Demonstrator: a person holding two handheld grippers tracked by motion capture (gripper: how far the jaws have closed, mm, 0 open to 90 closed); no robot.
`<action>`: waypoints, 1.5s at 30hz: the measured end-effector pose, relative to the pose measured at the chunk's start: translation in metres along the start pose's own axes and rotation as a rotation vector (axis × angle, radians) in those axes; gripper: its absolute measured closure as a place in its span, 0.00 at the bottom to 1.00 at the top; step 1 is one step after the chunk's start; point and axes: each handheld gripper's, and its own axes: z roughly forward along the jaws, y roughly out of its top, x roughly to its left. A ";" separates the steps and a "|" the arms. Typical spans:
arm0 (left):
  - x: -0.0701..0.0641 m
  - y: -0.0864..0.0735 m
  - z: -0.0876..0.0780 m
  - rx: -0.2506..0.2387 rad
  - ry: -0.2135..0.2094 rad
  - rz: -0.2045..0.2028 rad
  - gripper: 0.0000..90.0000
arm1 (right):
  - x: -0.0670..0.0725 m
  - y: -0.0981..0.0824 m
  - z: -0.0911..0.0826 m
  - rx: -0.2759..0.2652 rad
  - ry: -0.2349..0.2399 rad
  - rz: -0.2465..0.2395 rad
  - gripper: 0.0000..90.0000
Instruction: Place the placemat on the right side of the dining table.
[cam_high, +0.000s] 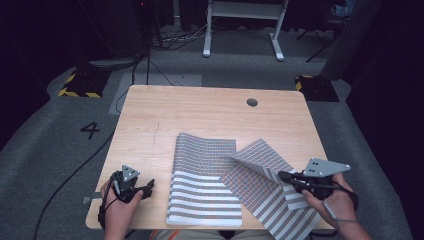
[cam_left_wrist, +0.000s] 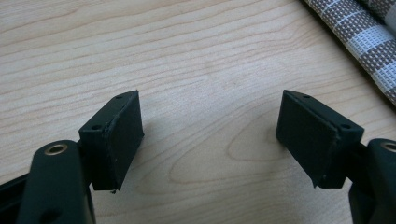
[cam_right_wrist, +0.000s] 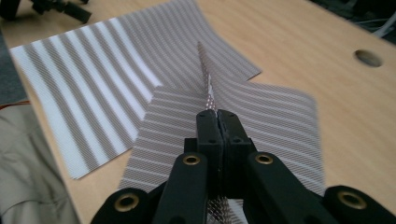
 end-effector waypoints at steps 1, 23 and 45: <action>0.000 -0.001 0.000 -0.004 0.000 -0.001 0.26 | -0.002 0.002 -0.002 -0.003 -0.011 0.002 0.99; 0.003 -0.013 -0.014 0.002 0.035 -0.011 0.27 | -0.110 0.024 -0.010 -0.025 -0.293 0.009 0.99; 0.006 -0.019 -0.019 -0.002 0.045 -0.029 0.27 | -0.187 0.007 0.068 0.180 -0.436 0.002 0.99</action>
